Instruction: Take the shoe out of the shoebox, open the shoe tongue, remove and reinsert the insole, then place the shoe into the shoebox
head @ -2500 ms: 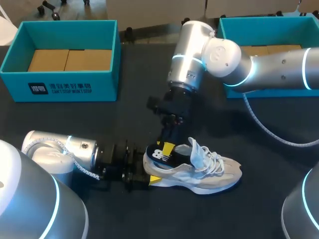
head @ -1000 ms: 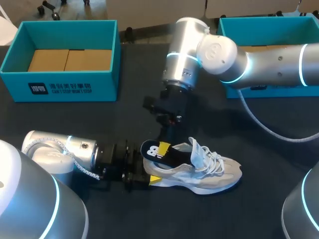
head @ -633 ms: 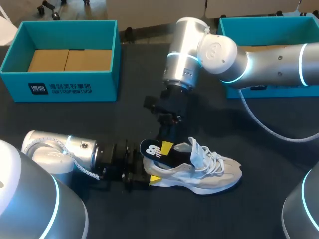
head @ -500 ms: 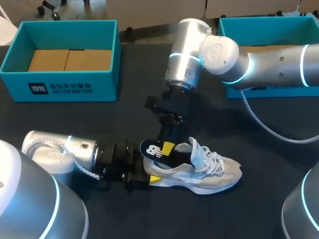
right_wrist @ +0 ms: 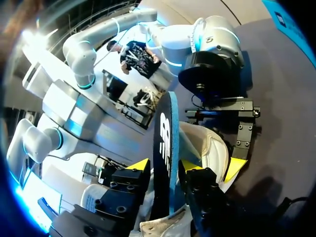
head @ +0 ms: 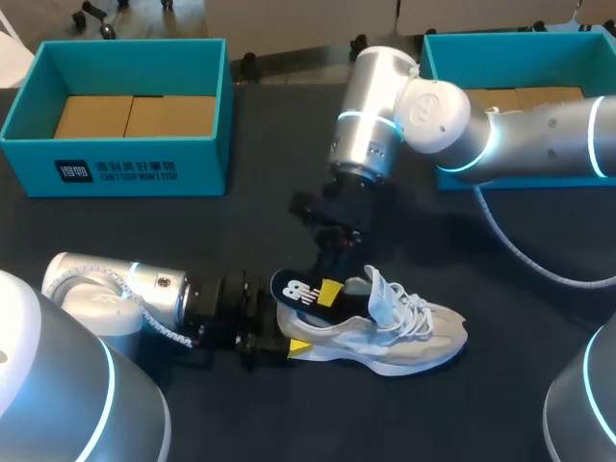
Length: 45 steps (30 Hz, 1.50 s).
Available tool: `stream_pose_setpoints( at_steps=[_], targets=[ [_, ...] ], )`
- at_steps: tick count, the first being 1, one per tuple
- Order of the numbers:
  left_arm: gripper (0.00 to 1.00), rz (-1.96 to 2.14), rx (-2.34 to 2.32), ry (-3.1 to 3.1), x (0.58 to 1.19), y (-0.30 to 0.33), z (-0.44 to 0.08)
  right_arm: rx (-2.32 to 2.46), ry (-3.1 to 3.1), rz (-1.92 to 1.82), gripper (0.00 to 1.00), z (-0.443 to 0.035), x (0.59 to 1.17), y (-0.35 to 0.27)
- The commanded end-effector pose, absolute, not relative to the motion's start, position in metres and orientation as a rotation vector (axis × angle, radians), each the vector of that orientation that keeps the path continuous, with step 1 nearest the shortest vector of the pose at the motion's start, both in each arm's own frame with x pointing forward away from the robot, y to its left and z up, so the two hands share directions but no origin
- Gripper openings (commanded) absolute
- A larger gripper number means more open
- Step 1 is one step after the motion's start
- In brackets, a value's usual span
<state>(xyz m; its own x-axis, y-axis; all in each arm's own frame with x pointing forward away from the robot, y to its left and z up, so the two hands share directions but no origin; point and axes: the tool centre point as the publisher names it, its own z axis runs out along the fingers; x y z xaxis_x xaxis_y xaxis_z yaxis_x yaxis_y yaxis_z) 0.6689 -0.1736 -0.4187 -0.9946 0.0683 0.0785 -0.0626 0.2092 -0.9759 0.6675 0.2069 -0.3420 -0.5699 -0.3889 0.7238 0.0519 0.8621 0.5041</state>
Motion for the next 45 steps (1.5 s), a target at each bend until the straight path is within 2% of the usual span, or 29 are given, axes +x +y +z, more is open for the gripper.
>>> stream_pose_setpoints(
  at_steps=[1, 8, 10, 31, 45],
  targets=[
    [0.00, 1.908, -0.006, -2.362, 0.671, -0.174, -0.421, 0.241, -2.105, -0.611, 0.35, -0.346, 0.662, 0.208],
    [0.00, 1.908, -0.006, -2.362, 0.671, -0.174, -0.421, 0.231, -2.104, -0.625, 0.22, -0.347, 0.658, 0.208],
    [0.00, 1.908, -0.006, -2.362, 0.671, -0.174, -0.421, 0.229, -2.103, -0.628, 0.00, -0.348, 0.658, 0.209],
    [0.00, 1.908, -0.006, -2.362, 0.671, -0.174, -0.421, 0.333, -2.222, -0.714, 0.00, -0.289, 0.685, 0.224],
    [0.00, 1.908, -0.006, -2.362, 0.671, -0.174, -0.421, 0.333, -2.222, -0.714, 0.00, -0.289, 0.685, 0.224]
  ],
)
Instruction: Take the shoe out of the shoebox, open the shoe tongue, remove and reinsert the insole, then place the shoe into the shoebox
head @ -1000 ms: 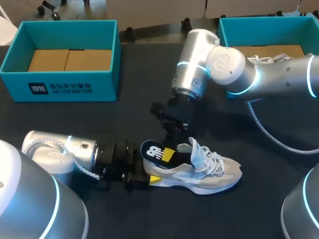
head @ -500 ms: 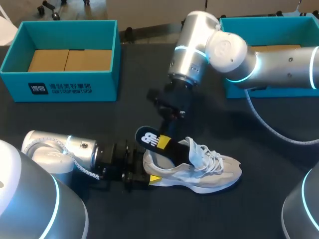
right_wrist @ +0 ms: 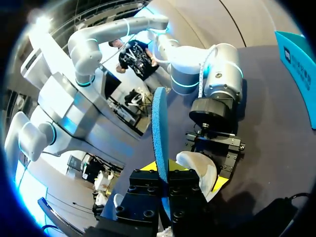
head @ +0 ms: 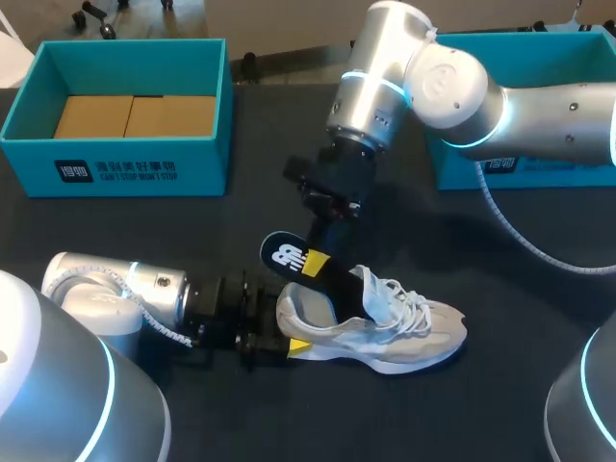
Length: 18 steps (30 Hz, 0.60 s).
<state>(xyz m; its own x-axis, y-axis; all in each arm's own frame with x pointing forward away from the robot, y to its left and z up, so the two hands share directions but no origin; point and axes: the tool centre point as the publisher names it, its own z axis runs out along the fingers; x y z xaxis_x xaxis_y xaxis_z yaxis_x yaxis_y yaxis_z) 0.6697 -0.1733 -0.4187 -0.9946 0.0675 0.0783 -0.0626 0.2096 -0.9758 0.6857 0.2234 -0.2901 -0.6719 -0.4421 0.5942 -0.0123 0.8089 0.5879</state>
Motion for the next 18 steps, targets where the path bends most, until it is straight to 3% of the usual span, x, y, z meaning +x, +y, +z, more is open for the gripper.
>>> stream_pose_setpoints(
  at_steps=[1, 5, 18],
  targets=[
    [0.00, 1.908, -0.006, -2.362, 0.671, -0.174, -0.421, 0.333, -2.222, -0.714, 0.00, -0.289, 0.685, 0.224],
    [0.00, 1.908, -0.006, -2.362, 0.671, -0.174, -0.421, 0.346, -2.237, -0.754, 0.00, -0.284, 0.694, 0.236],
    [0.00, 1.908, -0.006, -2.362, 0.671, -0.174, -0.421, 0.390, -2.320, -1.086, 0.00, -0.202, 0.716, 0.264]
  ],
)
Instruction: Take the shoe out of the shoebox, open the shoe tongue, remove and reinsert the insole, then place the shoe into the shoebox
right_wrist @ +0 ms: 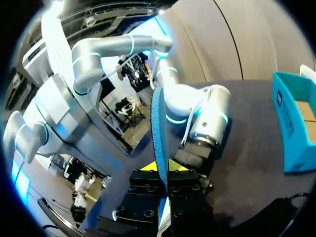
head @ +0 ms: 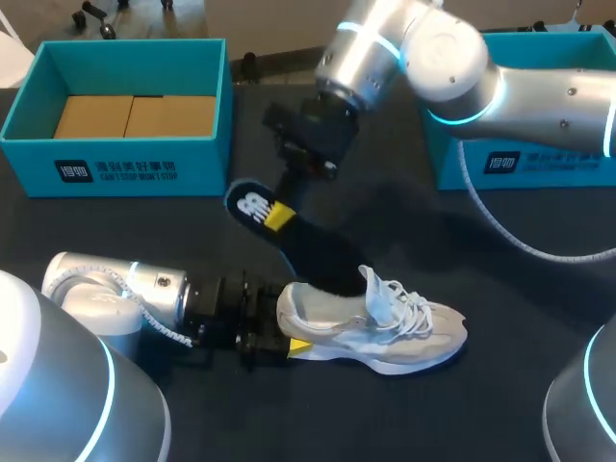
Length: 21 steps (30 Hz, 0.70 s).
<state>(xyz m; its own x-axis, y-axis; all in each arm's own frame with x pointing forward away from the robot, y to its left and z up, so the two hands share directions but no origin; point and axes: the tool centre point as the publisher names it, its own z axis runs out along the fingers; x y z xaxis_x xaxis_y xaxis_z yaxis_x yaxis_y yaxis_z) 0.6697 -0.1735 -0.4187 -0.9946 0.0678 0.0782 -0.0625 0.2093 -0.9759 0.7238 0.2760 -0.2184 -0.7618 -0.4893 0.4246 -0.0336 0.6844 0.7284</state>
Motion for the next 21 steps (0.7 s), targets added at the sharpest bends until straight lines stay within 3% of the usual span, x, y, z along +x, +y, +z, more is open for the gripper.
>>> stream_pose_setpoints(
  at_steps=[1, 17, 21],
  targets=[
    [0.00, 1.908, -0.006, -2.362, 0.671, -0.174, -0.421, 0.365, -2.316, -1.143, 0.00, -0.199, 0.716, 0.262],
    [0.00, 1.908, -0.006, -2.362, 0.671, -0.174, -0.421, 0.344, -2.329, -1.192, 0.00, -0.193, 0.715, 0.258],
    [0.00, 1.908, -0.006, -2.362, 0.671, -0.174, -0.421, 0.275, -2.359, -1.165, 0.00, -0.166, 0.724, 0.273]
  ],
)
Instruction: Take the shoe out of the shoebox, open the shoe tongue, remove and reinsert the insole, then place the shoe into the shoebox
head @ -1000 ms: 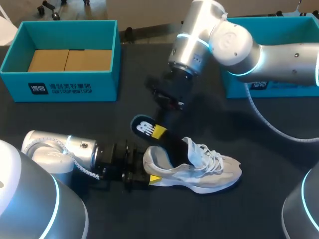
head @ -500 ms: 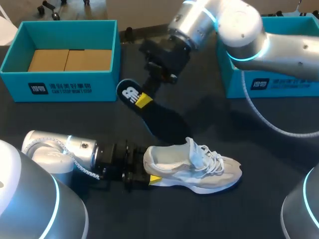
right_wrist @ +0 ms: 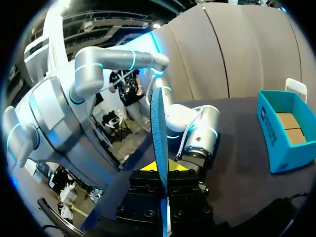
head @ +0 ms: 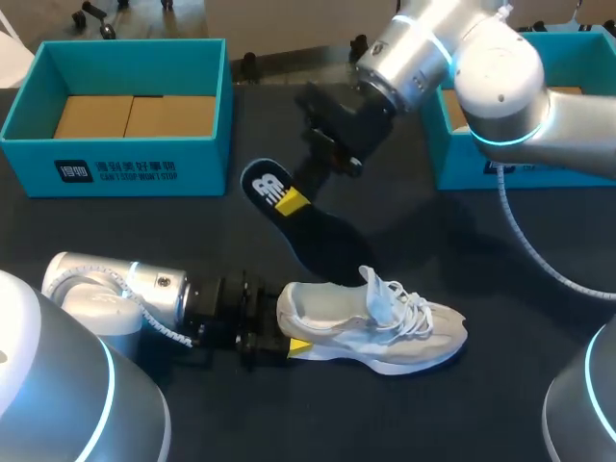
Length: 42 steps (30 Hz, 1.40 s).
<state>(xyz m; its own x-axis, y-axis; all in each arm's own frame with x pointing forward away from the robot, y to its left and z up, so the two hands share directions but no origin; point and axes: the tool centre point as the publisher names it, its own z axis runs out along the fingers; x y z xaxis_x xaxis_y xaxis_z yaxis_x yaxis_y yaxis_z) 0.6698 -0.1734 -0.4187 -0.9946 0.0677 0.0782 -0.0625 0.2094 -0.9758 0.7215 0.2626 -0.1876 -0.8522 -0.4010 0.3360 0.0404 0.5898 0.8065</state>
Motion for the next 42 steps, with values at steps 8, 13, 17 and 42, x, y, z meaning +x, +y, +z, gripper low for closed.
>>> stream_pose_setpoints(
  at_steps=[8, 13, 17, 42],
  targets=[
    [0.00, 1.908, -0.006, -2.362, 0.671, -0.174, -0.421, 0.207, -2.376, -1.275, 0.00, -0.111, 0.714, 0.261],
    [0.00, 1.908, -0.006, -2.362, 0.671, -0.174, -0.421, 0.198, -2.304, -1.444, 0.00, -0.093, 0.699, 0.249],
    [0.00, 1.908, -0.006, -2.362, 0.671, -0.174, -0.421, 0.022, -2.308, -1.473, 0.00, -0.081, 0.690, 0.244],
    [0.00, 1.908, -0.006, -2.362, 0.671, -0.174, -0.421, -0.129, -2.253, -1.639, 0.00, -0.028, 0.652, 0.211]
  ],
)
